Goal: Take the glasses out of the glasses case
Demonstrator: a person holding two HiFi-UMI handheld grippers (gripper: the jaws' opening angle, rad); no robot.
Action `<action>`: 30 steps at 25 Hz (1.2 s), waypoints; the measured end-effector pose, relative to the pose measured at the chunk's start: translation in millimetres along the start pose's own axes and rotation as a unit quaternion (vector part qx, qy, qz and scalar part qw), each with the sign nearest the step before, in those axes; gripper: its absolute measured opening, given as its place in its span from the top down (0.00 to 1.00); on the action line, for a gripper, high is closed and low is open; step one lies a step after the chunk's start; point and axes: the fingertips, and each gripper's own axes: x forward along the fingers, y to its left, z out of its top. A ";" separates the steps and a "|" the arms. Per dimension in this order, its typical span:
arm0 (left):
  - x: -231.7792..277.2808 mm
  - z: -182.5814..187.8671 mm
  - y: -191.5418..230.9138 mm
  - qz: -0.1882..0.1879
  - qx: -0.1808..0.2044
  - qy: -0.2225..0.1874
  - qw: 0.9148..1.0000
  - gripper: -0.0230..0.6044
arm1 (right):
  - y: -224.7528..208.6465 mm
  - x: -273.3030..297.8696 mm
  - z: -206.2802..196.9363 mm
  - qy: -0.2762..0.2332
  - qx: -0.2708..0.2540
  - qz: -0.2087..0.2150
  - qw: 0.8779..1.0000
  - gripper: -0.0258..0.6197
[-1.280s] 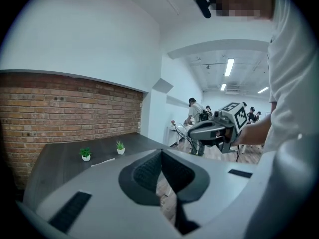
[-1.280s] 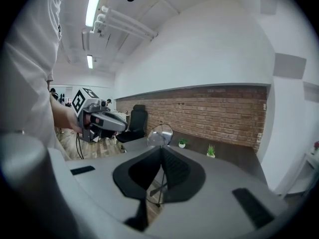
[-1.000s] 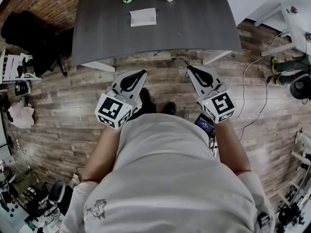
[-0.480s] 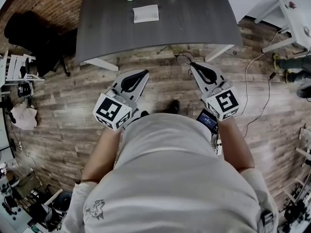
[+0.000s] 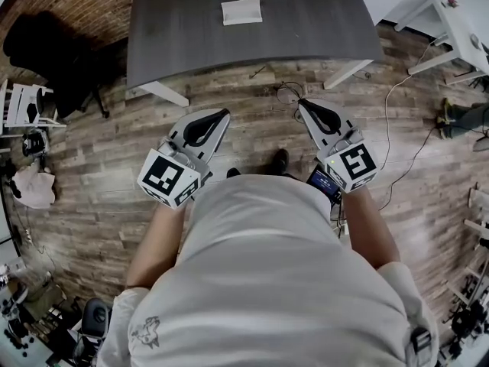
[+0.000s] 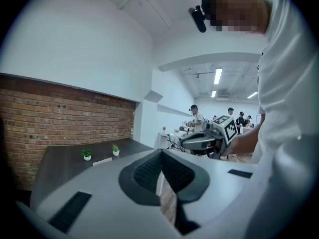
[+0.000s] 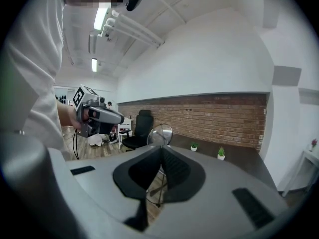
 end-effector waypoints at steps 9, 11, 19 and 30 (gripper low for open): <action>-78.2 -0.9 -6.4 -0.029 0.011 -0.037 0.999 0.95 | 77.2 4.5 11.3 -0.006 -0.001 -0.016 1.000 0.94; -93.2 -2.8 -5.2 -0.032 0.011 -0.041 0.999 0.94 | 93.6 5.5 13.3 -0.008 0.001 -0.019 1.000 0.94; -124.9 -11.9 5.1 -0.030 0.003 -0.045 0.999 0.95 | 132.9 9.5 17.2 -0.010 0.010 -0.026 1.000 0.94; -128.2 -8.2 18.8 -0.030 0.000 -0.049 0.998 0.95 | 137.0 15.5 24.2 -0.011 0.011 -0.037 0.999 0.94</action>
